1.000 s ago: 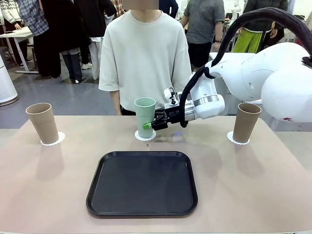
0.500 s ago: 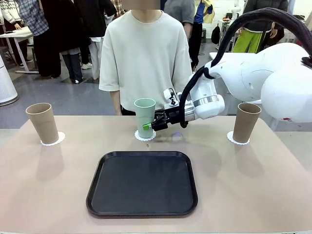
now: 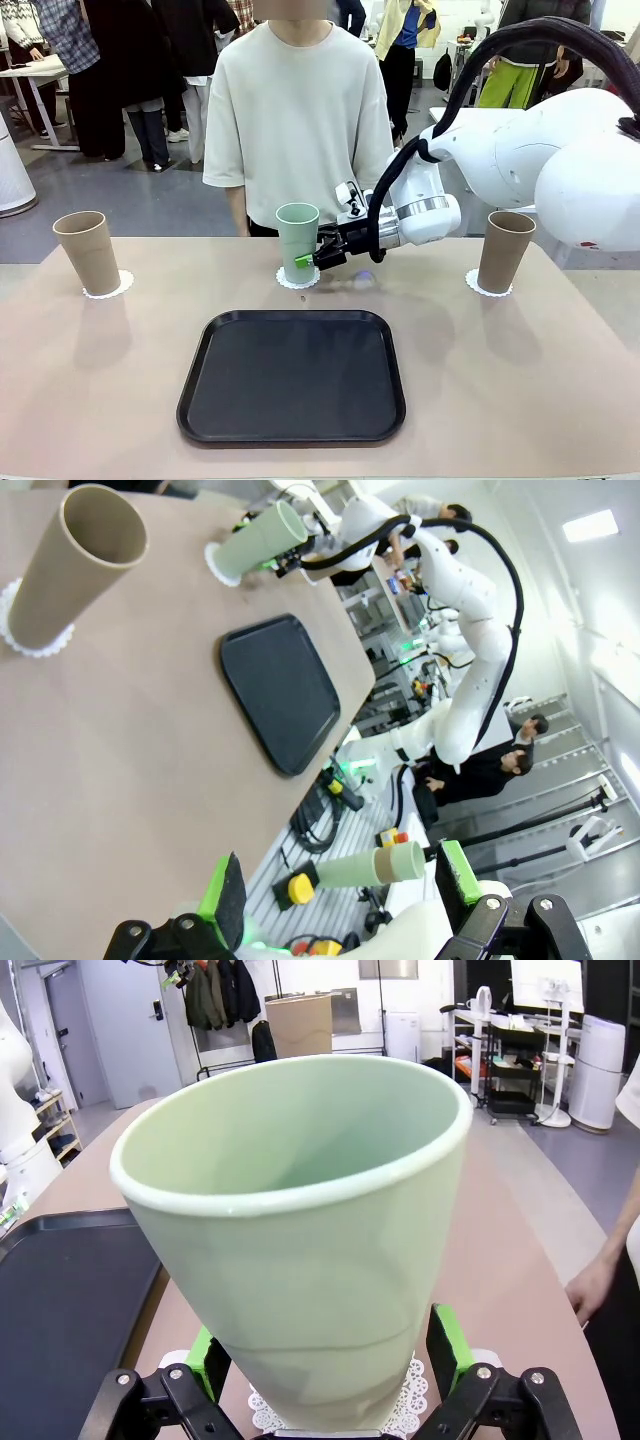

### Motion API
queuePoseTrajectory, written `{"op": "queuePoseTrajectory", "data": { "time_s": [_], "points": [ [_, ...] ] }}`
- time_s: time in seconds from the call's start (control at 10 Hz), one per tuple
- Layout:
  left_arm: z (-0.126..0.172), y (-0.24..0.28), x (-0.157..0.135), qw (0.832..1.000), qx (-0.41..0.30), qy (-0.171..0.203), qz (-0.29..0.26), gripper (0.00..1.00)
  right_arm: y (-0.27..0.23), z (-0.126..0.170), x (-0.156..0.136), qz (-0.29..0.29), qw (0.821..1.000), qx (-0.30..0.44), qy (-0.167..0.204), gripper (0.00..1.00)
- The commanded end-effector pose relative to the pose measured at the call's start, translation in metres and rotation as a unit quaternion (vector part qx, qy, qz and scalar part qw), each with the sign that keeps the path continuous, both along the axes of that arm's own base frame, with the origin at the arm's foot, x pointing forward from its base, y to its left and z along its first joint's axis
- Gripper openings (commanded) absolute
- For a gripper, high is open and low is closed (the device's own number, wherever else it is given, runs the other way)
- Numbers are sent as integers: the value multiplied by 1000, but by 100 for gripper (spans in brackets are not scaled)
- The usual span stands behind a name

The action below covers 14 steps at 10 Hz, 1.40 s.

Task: Place coasters on the table and set cups on them.
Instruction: Take one Reusable plastic cup from the Flat Tray and place it on a coaster set by the human.

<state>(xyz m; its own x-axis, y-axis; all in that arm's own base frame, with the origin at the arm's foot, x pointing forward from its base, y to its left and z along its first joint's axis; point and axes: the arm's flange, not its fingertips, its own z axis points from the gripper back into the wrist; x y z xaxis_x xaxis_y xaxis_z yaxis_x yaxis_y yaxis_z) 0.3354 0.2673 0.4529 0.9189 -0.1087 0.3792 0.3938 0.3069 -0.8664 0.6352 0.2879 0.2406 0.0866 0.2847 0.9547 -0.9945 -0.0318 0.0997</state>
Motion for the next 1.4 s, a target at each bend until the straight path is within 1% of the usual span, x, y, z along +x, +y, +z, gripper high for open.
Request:
{"op": "queuePoseTrajectory", "data": {
  "time_s": [0.0,0.5,0.8,0.9,1.1,1.3],
  "points": [
    [3,0,0,1000,5,6,8,100,4,1,8,2,1000,-24,9,100],
    [3,0,0,1000,5,6,8,100,1,-1,6,15,997,-62,32,100],
    [3,0,0,1000,5,6,8,100,-6,1,3,5,992,-119,43,100],
    [3,0,0,1000,5,6,8,100,-11,5,3,2,991,-131,40,100],
    [3,0,0,1000,5,6,8,100,-26,20,0,-15,989,-144,21,100],
    [3,0,0,1000,5,6,8,100,-49,39,-10,-30,986,-163,9,100]
  ]
}}
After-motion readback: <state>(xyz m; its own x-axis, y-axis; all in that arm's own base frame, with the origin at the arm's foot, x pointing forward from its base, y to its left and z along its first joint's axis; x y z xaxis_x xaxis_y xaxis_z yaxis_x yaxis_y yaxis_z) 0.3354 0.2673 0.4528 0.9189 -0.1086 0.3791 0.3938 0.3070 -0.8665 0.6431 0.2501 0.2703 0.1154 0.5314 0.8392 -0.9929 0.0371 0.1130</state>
